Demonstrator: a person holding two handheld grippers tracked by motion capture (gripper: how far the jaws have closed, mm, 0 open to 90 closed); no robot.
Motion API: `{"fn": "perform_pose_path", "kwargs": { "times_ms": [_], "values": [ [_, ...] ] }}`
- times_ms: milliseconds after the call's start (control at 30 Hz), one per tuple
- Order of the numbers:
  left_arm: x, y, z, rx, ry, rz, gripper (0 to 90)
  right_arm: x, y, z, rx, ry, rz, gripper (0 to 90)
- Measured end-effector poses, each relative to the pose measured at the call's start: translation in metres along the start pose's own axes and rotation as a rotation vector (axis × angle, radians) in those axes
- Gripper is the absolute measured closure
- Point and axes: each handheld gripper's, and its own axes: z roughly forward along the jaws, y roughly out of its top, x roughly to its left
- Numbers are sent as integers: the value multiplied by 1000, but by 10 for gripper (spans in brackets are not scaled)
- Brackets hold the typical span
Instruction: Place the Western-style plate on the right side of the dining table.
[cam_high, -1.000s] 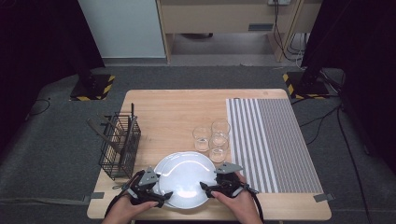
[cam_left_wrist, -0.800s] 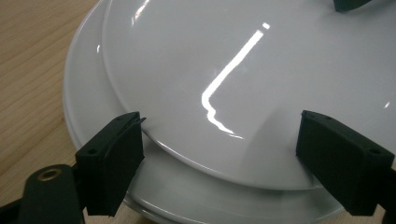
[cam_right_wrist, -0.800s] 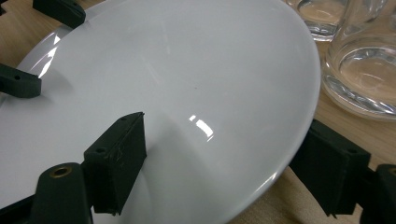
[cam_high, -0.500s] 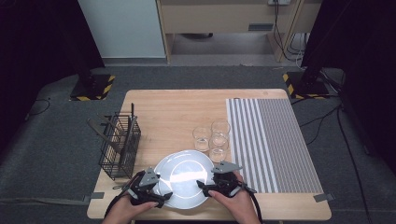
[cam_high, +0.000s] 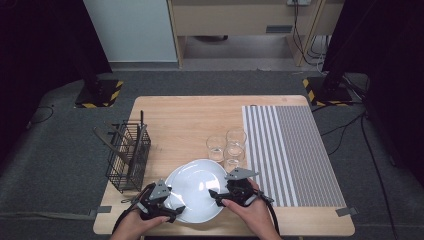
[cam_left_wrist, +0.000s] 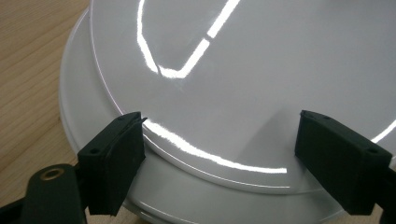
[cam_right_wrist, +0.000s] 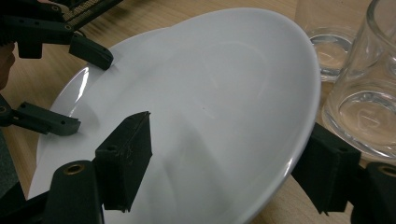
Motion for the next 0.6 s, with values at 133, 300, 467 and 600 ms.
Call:
{"fn": "perform_pose_path", "kwargs": {
  "times_ms": [133, 300, 467, 600],
  "values": [
    [0, 0, 1, -1, -2, -1, 151, 0, 3, -2, 6, -1, -3, 261],
    [0, 0, 1, -5, -3, -1, 151, 2, 10, -5, 2, 0, -14, 263],
    [0, 0, 0, -7, -3, 1, 151, 6, 20, -8, -15, 3, -21, 263],
    [0, 0, 0, -7, 1, -3, 150, 7, 27, -8, -14, -1, -37, 264]
  ]
}}
